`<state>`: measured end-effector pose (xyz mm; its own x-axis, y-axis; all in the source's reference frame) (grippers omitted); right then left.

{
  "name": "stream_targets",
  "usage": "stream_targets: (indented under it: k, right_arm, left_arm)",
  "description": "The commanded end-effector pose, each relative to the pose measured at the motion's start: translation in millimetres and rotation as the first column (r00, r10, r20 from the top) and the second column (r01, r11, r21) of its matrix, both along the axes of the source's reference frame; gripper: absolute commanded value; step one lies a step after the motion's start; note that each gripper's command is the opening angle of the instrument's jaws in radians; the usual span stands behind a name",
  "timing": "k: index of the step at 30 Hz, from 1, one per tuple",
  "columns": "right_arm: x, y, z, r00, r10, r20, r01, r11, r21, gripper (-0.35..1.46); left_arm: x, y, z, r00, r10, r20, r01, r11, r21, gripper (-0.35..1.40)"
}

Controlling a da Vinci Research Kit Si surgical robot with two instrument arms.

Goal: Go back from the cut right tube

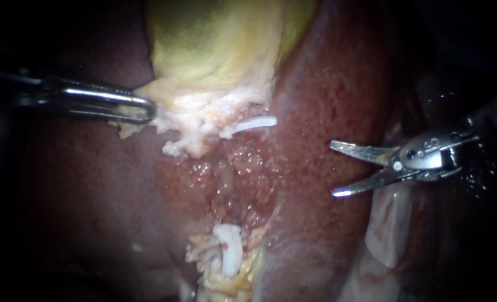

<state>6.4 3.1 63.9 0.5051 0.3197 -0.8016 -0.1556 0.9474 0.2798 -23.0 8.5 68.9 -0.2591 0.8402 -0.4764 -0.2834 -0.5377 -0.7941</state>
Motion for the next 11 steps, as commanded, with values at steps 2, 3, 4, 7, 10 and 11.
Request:
stream_targets:
  k: [2, 3, 4, 7, 10, 11]
  right_arm:
    - [0.0, 0.0, 0.0, 1.0, -0.002, 0.002, 0.002, 1.0, 0.001, 1.43]
    - [0.0, 0.0, 0.0, 1.0, -0.002, 0.002, 0.002, 1.0, 0.001, 1.43]
    - [0.0, 0.0, 0.0, 1.0, -0.005, 0.002, 0.005, 1.0, -0.004, 1.43]
    - [0.0, 0.0, 0.0, 1.0, -0.009, 0.002, 0.009, 1.0, -0.009, 1.43]
    - [0.0, 0.0, 0.0, 0.9999, -0.011, 0.0, 0.011, 1.0, -0.008, 1.43]
    - [0.1, 0.0, 0.1, 0.9999, -0.014, -0.003, 0.014, 1.0, -0.006, 1.43]
  left_arm:
    - [-0.2, -0.3, 0.3, 1.0, 0.006, -0.003, -0.006, 1.0, 0.001, -0.35]
    - [-0.3, -0.3, 0.3, 1.0, 0.004, -0.003, -0.004, 1.0, 0.007, -0.35]
    - [-0.3, -0.3, 0.3, 1.0, 0.004, -0.003, -0.004, 1.0, 0.007, -0.35]
    - [-0.2, -0.2, 0.2, 1.0, 0.004, -0.003, -0.004, 1.0, 0.007, -0.35]
    - [-0.1, -0.2, 0.2, 1.0, 0.004, -0.002, -0.004, 1.0, 0.008, -0.35]
    - [0.0, -0.2, 0.1, 1.0, 0.005, -0.002, -0.005, 1.0, 0.008, -0.35]
